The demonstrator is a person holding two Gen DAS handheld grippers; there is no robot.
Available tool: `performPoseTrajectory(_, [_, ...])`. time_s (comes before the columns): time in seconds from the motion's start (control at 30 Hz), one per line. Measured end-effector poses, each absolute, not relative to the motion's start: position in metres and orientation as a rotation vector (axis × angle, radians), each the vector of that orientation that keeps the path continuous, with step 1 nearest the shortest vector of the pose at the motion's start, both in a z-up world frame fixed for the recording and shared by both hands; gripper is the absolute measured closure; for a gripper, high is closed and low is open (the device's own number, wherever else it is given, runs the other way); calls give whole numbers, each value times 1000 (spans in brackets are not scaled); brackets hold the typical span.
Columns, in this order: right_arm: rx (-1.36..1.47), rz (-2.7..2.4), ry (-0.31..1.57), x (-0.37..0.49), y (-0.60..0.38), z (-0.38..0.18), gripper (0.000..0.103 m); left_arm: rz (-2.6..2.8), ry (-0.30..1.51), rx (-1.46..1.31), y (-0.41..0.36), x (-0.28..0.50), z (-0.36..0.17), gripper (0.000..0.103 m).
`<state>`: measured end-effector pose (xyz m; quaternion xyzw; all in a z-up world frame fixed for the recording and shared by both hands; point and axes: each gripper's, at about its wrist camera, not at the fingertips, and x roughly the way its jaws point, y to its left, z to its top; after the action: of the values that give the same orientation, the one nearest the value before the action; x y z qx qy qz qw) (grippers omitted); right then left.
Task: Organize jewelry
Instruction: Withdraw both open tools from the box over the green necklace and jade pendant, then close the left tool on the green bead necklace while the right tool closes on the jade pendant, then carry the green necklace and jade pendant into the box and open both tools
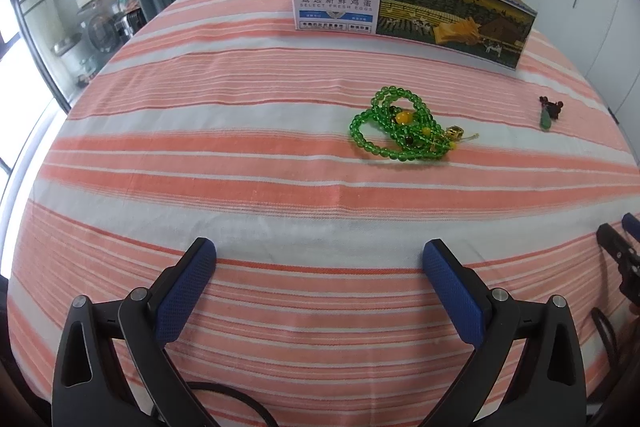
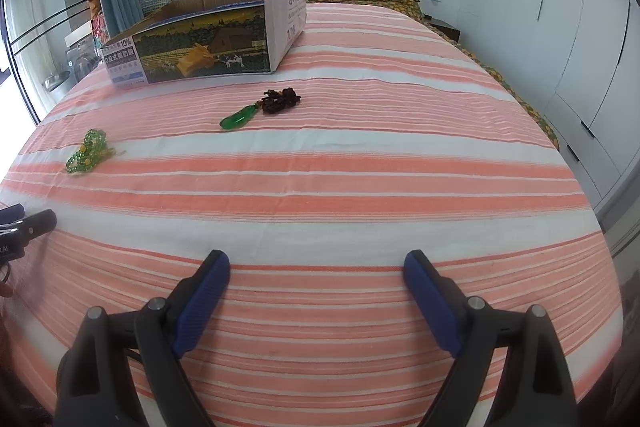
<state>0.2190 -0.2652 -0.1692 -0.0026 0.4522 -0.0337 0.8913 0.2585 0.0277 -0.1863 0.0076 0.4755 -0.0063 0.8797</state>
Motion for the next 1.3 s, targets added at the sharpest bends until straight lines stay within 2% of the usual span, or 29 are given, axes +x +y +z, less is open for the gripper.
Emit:
performPoseTrajectory(0.23, [-8, -35, 978, 220, -266, -166, 12, -20, 1038, -6, 25, 268, -185, 0])
performPoseTrajectory(0.4, [68, 3, 985, 229, -274, -156, 12, -140, 984, -107, 20, 275, -172, 0])
performPoseTrajectory(0.6, [71, 30, 951, 255, -275, -147, 12, -128, 1016, -91, -3, 319, -175, 0])
performPoseTrajectory(0.73, [101, 59, 954, 284, -277, -152, 13, -65, 1036, 29, -22, 340, -185, 0])
performPoseTrajectory(0.8, [122, 87, 964, 304, -275, -156, 19, -67, 1020, 48, -25, 342, -185, 0])
performPoseTrajectory(0.83, [135, 101, 975, 316, -273, -158, 29, -69, 1018, 45, -25, 343, -185, 0])
performPoseTrajectory(0.93, [144, 101, 973, 347, -263, -163, 33, -77, 1020, 48, -24, 345, -186, 0])
performPoseTrajectory(1.0, [137, 81, 969, 363, -254, -168, 42, -77, 1020, 47, -24, 346, -185, 0])
performPoseTrajectory(1.03, [119, 61, 962, 367, -250, -169, 51, -77, 1019, 45, -22, 344, -184, 0])
performPoseTrajectory(1.07, [95, 39, 958, 370, -246, -170, 66, -79, 1018, 45, -21, 343, -184, 2])
performPoseTrajectory(1.1, [86, 30, 952, 371, -244, -170, 72, -84, 1012, 44, -21, 342, -184, 5])
performPoseTrajectory(1.13, [91, 31, 950, 370, -244, -171, 89, -92, 992, 45, -20, 339, -180, 19])
performPoseTrajectory(1.17, [97, 37, 946, 368, -245, -170, 90, -101, 979, 45, -19, 336, -179, 40])
performPoseTrajectory(1.2, [95, 40, 942, 365, -245, -169, 90, -121, 965, 38, -16, 334, -176, 53])
performPoseTrajectory(1.23, [95, 42, 932, 361, -246, -166, 91, -134, 961, 25, -15, 335, -175, 75])
performPoseTrajectory(1.27, [100, 46, 918, 357, -247, -162, 91, -160, 964, -8, -9, 336, -174, 81])
performPoseTrajectory(1.3, [106, 55, 899, 350, -250, -154, 91, -187, 965, -58, -1, 337, -173, 83])
